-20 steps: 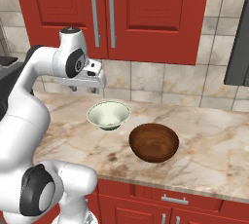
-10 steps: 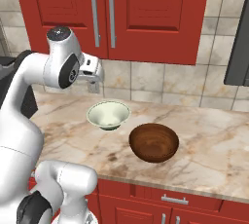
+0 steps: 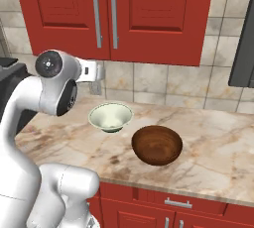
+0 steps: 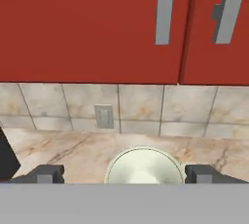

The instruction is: Open the cabinet. Pick the bowls from the counter and place them in the cabinet. Then close the cabinet.

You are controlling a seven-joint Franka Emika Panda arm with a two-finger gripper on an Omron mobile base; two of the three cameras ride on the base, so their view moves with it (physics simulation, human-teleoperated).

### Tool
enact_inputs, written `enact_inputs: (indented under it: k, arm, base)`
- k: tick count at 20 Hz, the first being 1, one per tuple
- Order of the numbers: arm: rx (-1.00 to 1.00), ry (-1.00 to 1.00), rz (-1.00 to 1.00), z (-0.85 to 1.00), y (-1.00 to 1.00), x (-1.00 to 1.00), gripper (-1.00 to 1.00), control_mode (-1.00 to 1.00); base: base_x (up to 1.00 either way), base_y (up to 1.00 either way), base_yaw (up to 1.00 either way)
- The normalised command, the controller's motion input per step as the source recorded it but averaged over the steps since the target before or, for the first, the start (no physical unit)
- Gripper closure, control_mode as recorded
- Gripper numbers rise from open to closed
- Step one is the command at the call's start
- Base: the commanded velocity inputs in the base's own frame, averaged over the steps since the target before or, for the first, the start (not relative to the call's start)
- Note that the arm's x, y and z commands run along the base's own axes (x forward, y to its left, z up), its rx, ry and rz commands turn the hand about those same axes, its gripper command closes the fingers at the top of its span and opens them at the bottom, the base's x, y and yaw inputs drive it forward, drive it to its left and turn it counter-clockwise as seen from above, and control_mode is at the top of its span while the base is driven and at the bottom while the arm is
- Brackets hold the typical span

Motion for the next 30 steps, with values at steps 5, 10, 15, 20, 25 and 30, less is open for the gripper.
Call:
enact_inputs:
  k: [5, 10, 15, 20, 25, 30]
  arm:
    - [0.0, -0.55, 0.02, 0.29, 0.0, -0.44, -1.0, -1.0]
    - [0.0, -0.5, 0.0, 0.36, 0.0, -0.36, -1.0, -1.0]
    - [0.0, -0.09, 0.0, 0.05, 0.0, -0.02, -1.0, -1.0]
    - [0.01, 0.0, 0.0, 0.04, -0.07, 0.07, -1.0, -1.0]
    - [0.05, 0.0, 0.0, 0.21, -0.15, 0.28, -1.0, -1.0]
    - [0.06, 0.0, 0.0, 0.23, -0.14, 0.44, -1.0, -1.0]
  base:
    - [0.0, 0.0, 0.0]
    - [0.0, 0.0, 0.0]
    - [0.0, 0.0, 0.0]
    - [0.0, 0.0, 0.0]
    - [0.0, 0.0, 0.0]
    - [0.0, 0.0, 0.0]
